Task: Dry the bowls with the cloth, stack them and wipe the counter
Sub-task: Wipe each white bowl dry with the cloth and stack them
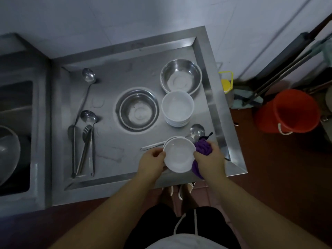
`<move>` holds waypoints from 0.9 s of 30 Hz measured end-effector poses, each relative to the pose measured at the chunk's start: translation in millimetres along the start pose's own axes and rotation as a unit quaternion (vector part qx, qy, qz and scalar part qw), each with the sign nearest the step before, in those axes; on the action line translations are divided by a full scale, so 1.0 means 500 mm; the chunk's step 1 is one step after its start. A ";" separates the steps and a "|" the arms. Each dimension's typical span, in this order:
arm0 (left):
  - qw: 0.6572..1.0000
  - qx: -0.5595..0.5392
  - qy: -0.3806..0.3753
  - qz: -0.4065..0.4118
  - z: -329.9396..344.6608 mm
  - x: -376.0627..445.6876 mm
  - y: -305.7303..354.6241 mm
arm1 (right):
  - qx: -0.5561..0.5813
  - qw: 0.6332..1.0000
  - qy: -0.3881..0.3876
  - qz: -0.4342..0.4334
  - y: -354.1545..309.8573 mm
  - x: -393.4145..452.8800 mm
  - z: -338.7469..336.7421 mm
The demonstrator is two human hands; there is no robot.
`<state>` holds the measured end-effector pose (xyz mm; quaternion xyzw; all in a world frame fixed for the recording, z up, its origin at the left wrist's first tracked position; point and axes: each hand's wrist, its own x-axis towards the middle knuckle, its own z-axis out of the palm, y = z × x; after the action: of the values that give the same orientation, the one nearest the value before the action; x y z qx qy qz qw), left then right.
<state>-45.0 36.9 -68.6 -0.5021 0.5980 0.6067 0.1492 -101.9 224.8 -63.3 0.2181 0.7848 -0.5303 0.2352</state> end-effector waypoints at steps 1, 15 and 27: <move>1.000 -0.002 0.005 0.002 -0.003 0.004 -0.001 | -0.005 1.000 -0.003 -0.002 0.000 0.002 0.006; 0.991 0.107 0.039 0.068 0.000 0.037 0.008 | -0.025 0.999 0.032 -0.012 0.037 0.004 -0.019; 0.994 0.100 0.033 0.044 -0.013 0.039 -0.006 | -0.349 0.923 -0.035 -0.157 0.144 -0.013 -0.028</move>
<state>-48.8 24.0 -84.2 -0.4774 0.6816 0.5333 0.1517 -56.3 262.0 -107.2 -0.0227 0.9357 -0.2598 0.2375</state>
